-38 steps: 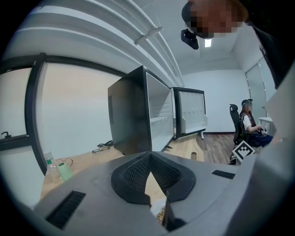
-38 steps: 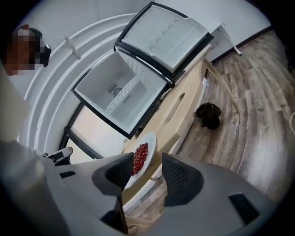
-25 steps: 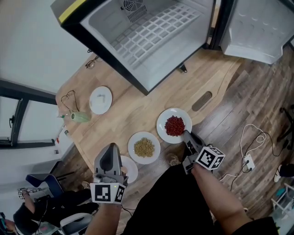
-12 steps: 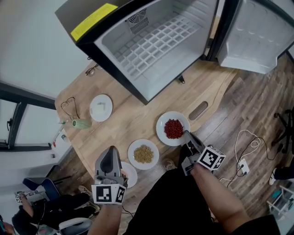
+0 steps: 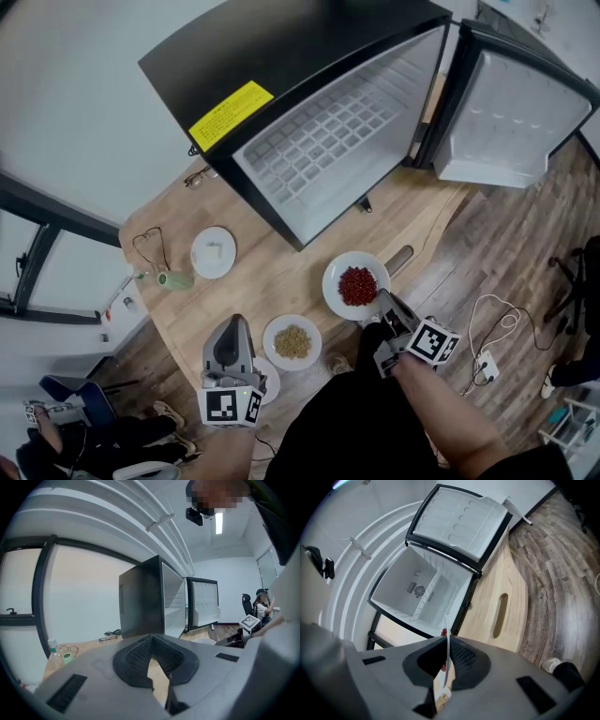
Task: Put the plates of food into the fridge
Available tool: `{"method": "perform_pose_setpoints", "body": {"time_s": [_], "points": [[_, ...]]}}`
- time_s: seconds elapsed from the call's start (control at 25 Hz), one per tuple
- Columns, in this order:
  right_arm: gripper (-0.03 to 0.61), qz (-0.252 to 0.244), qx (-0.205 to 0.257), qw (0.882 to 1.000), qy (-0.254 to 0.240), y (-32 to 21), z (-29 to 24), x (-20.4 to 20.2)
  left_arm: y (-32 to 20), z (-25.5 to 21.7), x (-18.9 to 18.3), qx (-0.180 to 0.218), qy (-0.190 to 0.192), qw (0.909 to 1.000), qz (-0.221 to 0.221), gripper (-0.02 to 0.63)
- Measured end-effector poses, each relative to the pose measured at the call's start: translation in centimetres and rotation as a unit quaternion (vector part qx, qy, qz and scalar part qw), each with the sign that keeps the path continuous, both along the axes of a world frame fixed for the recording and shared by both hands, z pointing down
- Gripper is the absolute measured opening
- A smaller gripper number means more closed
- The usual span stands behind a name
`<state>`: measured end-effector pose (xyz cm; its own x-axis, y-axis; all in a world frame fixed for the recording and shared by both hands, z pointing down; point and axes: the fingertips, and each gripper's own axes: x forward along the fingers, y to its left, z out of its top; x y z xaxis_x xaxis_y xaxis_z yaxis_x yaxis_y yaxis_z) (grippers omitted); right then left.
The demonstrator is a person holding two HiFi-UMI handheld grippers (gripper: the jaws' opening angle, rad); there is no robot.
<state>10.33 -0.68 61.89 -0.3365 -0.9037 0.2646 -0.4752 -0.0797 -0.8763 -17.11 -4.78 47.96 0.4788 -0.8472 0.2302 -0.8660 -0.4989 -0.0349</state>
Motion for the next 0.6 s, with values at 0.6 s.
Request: {"method": "perform_pose_setpoints", "body": {"time_s": [0.6], "points": [[0.032, -0.024, 0.042, 0.999, 0.013, -5.0, -8.1, 4.1, -3.6, -4.3, 2.0, 0.035, 0.010, 0.9989, -0.031, 0.003]]}}
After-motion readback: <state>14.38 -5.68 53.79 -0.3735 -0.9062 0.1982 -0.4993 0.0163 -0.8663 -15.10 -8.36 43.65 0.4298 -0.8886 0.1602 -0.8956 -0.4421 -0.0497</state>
